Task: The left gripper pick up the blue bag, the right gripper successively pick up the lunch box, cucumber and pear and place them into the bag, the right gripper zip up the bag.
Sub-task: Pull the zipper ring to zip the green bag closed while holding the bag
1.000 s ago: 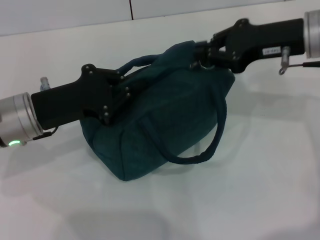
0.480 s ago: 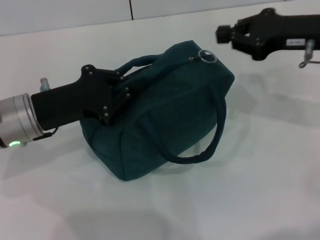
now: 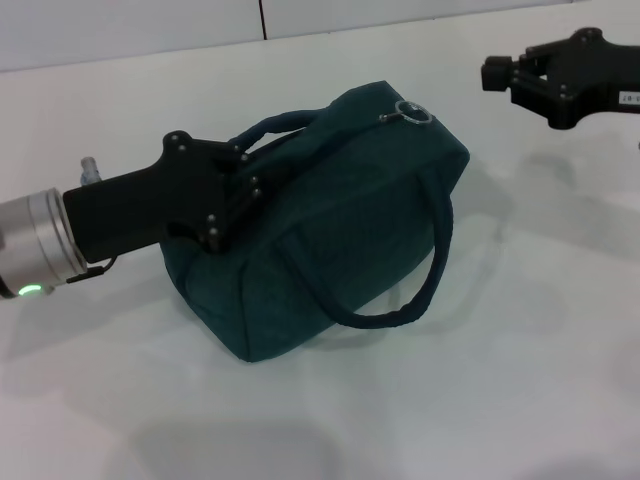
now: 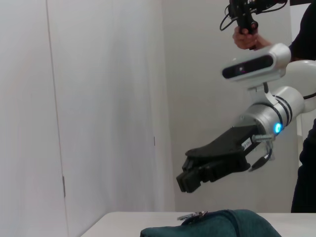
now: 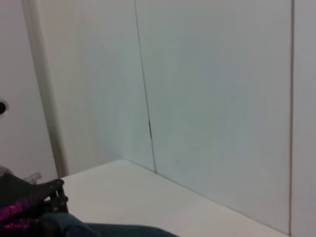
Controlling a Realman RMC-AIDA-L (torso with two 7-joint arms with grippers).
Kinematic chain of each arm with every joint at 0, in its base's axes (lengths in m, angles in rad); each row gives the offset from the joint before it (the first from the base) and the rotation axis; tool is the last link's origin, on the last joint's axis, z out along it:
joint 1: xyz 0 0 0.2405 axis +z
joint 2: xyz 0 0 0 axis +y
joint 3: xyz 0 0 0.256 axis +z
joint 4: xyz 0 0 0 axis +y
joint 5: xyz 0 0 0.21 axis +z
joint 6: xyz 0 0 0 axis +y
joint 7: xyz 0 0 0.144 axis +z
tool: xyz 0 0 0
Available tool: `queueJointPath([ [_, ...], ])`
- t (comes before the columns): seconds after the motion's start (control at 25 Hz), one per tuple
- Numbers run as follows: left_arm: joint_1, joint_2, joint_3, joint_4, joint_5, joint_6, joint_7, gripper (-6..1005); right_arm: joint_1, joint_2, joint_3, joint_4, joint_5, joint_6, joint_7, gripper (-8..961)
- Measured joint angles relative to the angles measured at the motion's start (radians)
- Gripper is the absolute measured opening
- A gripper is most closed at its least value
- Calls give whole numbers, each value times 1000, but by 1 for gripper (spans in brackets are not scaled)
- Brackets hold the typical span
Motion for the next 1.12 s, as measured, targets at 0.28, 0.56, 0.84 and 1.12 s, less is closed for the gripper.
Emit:
queueJointPath([
  [0.28,3,0,0,4,0,-3,1,49,-4,-1,20,60,5,-42,-70,37],
  [0.56,5,0,0,3,3,-5,4,48,-6,4,19,160,58,-50,-246,218],
  [0.84,5,-1,0,5,2,-5,4,49,7,7,-28,227,111,-40,-396,407],
  [1.12,3,-2,0,5,5,-8,4,48,9,6,-58,245,146,-36,-503,460],
])
